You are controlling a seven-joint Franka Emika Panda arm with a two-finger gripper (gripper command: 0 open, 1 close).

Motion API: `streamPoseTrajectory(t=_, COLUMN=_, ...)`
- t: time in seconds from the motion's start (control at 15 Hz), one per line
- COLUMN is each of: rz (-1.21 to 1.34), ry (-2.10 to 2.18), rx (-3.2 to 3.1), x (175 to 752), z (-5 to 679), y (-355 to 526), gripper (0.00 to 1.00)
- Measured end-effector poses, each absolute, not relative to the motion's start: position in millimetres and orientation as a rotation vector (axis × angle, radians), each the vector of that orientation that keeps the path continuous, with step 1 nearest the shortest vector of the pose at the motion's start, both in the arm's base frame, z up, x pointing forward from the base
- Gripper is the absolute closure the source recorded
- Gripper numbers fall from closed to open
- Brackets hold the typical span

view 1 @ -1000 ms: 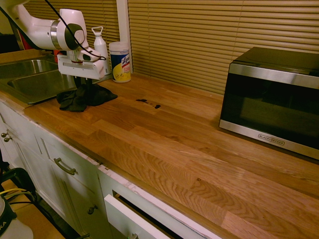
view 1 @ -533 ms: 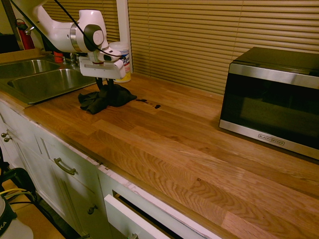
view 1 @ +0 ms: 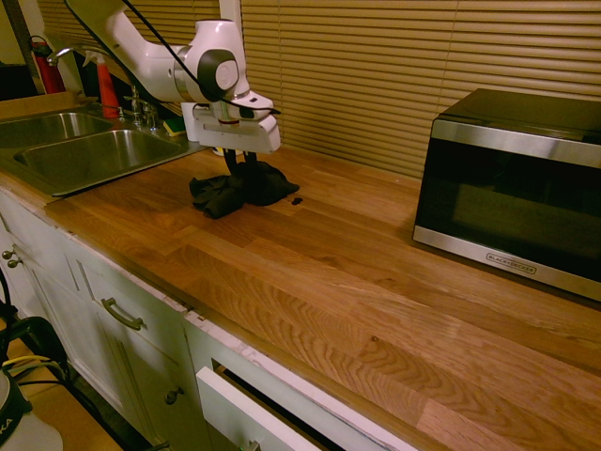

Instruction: Clear the spill

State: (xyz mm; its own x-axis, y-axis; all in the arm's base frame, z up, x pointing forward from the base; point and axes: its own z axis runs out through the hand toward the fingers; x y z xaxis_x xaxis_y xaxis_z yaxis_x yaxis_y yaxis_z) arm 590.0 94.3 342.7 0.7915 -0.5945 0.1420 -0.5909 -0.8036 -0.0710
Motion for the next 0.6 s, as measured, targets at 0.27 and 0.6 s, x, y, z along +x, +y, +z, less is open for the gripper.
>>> streamPoseTrajectory(t=0.27, rz=-0.250, ry=1.068, rx=-2.909, x=615, z=344, y=30, gripper=1.00)
streamPoseTrajectory(t=0.6, rz=-0.225, ry=1.182, rx=-2.854, x=634, z=346, y=-39, gripper=1.00)
